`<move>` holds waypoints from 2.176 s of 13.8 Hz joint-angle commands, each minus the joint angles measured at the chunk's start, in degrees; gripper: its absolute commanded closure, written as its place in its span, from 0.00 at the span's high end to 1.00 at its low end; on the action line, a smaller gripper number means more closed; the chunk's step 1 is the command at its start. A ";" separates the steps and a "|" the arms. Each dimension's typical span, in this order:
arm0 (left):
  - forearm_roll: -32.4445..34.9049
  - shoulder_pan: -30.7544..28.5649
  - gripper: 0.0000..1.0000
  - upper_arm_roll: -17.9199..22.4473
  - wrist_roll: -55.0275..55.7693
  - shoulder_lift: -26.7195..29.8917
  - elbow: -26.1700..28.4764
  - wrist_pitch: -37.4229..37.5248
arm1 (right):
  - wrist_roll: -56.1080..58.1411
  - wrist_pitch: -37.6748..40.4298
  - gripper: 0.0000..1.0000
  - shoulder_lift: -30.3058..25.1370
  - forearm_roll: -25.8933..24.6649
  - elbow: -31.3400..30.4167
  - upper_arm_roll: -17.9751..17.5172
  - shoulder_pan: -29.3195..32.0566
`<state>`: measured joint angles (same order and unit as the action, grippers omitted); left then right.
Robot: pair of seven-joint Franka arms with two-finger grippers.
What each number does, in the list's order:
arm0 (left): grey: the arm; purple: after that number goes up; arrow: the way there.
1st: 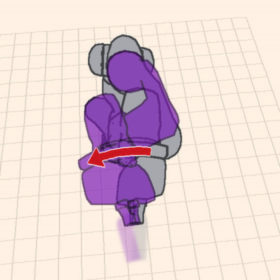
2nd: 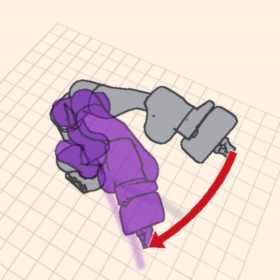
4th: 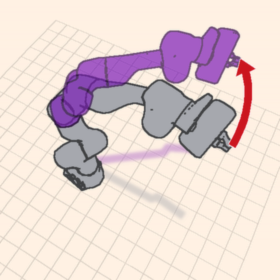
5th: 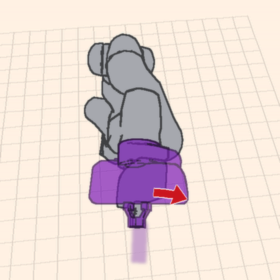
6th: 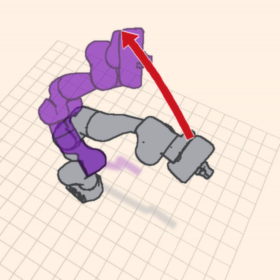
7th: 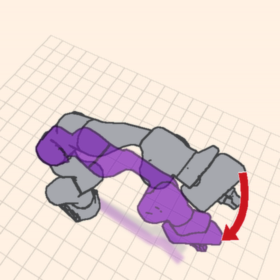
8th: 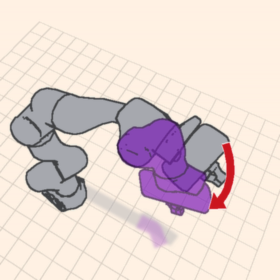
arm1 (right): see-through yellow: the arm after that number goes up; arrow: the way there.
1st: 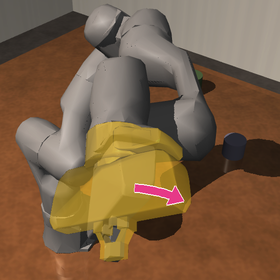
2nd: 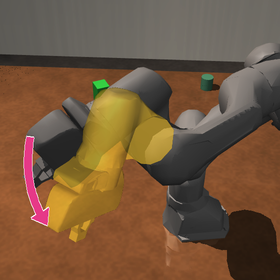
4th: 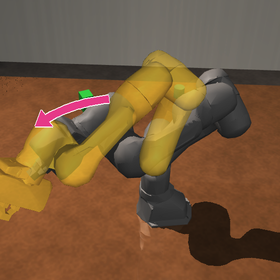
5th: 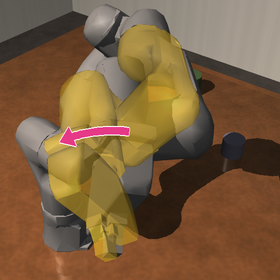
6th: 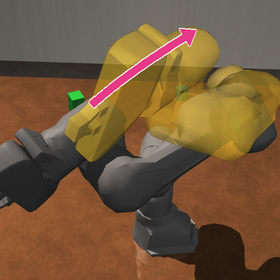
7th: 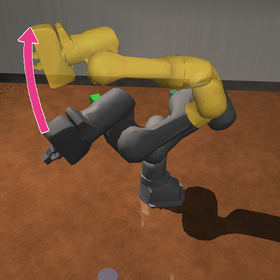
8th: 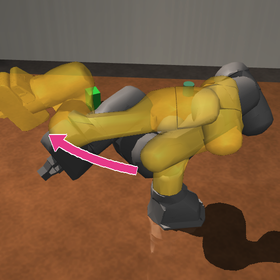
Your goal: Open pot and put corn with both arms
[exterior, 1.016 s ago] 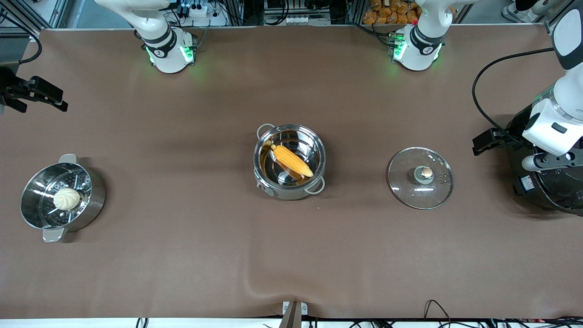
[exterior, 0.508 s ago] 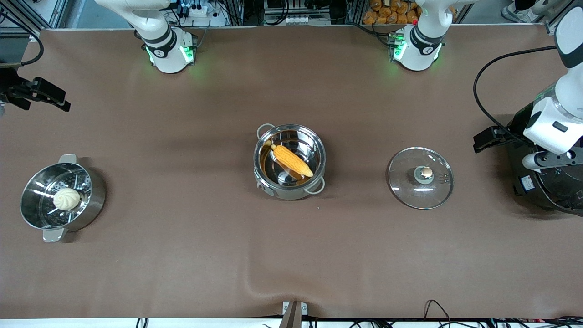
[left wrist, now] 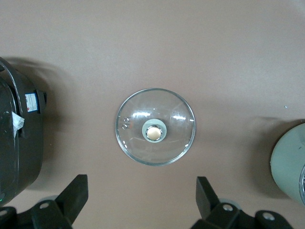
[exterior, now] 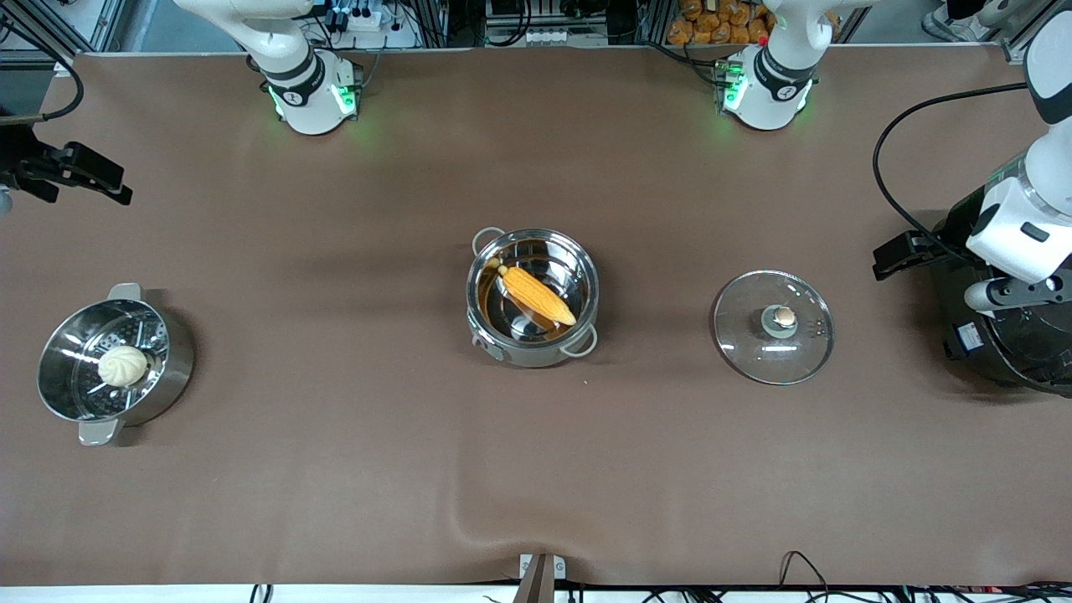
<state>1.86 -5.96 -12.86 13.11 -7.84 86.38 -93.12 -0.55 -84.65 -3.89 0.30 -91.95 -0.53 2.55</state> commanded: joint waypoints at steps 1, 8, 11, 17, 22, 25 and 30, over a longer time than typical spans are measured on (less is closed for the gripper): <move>0.69 -0.11 1.00 0.12 -0.54 0.37 -0.78 1.27 | -0.59 0.63 1.00 -0.50 0.40 0.19 -0.52 0.44; 0.77 -0.02 1.00 -0.32 -1.15 2.39 -0.78 2.68 | -0.51 0.54 1.00 -0.41 0.40 0.19 -0.52 0.62; 0.77 -0.10 1.00 0.12 -4.58 2.39 -0.78 2.68 | -0.51 0.63 1.00 -0.41 0.40 0.19 -0.52 0.62; -0.19 -0.90 1.00 0.12 -4.58 6.52 1.50 1.37 | -0.51 0.54 1.00 -0.41 0.40 0.28 -0.44 0.62; 0.42 -1.34 1.00 -0.15 -5.46 8.64 4.68 -1.01 | -0.51 0.54 1.00 -0.41 0.40 0.19 -0.52 0.53; -0.02 -1.51 1.00 0.21 -5.98 7.32 2.13 0.74 | -0.51 0.54 1.00 -0.41 0.40 0.28 -0.52 0.53; 0.69 -0.81 1.00 -0.23 -6.25 7.05 1.86 2.76 | -0.51 0.54 1.00 -0.41 0.40 0.28 -0.52 0.53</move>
<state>1.86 -6.86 -12.73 8.07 -0.86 88.94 -92.09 -0.55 -84.65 -3.89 0.30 -91.95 -0.58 2.55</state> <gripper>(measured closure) 0.000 0.000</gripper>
